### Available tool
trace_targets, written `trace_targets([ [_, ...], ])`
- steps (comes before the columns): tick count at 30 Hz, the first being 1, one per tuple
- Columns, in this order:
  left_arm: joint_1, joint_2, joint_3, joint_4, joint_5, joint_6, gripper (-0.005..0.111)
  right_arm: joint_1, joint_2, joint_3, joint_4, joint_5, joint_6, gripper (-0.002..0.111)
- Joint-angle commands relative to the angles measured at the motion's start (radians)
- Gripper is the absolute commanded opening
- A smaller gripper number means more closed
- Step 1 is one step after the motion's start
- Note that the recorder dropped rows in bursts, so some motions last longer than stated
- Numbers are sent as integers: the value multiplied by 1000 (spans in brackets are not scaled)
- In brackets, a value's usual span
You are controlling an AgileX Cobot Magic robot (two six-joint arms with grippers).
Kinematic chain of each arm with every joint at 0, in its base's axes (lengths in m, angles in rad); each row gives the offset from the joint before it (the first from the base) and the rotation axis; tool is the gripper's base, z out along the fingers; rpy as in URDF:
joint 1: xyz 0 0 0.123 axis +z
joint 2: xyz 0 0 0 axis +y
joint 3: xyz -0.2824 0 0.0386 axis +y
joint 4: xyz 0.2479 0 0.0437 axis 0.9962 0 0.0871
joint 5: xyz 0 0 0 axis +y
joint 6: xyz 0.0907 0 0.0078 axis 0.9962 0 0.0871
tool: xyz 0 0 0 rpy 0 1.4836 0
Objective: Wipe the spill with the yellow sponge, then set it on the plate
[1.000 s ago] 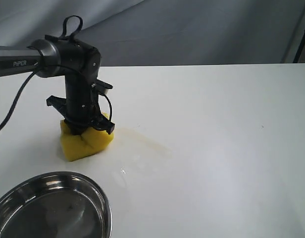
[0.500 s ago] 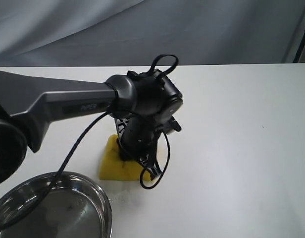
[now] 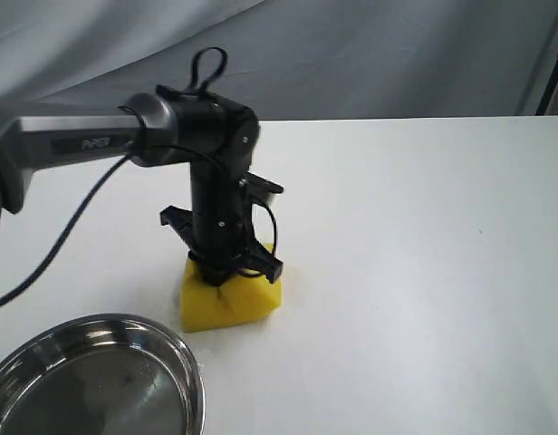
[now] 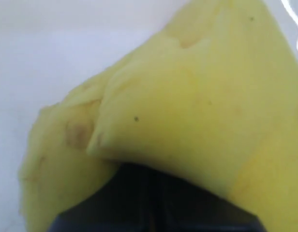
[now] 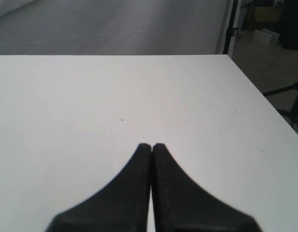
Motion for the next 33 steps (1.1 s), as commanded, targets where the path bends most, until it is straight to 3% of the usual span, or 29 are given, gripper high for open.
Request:
trace_targets([
  [1, 139, 51, 24, 81, -8, -18, 0, 4, 3, 3, -13, -12, -2, 0],
  [4, 164, 51, 24, 60, 12, -14, 0, 4, 3, 3, -13, -12, -2, 0],
  [7, 140, 51, 24, 60, 25, -11, 0, 4, 3, 3, -13, -12, -2, 0],
  [24, -289, 51, -23, 80, -31, 148, 0, 4, 3, 3, -13, -12, -2, 0],
  [29, -346, 51, -159, 95, -58, 148, 0, 4, 3, 3, -13, -12, -2, 0],
  [33, -344, 51, -253, 98, -145, 148, 0, 4, 3, 3, -13, -12, -2, 0],
])
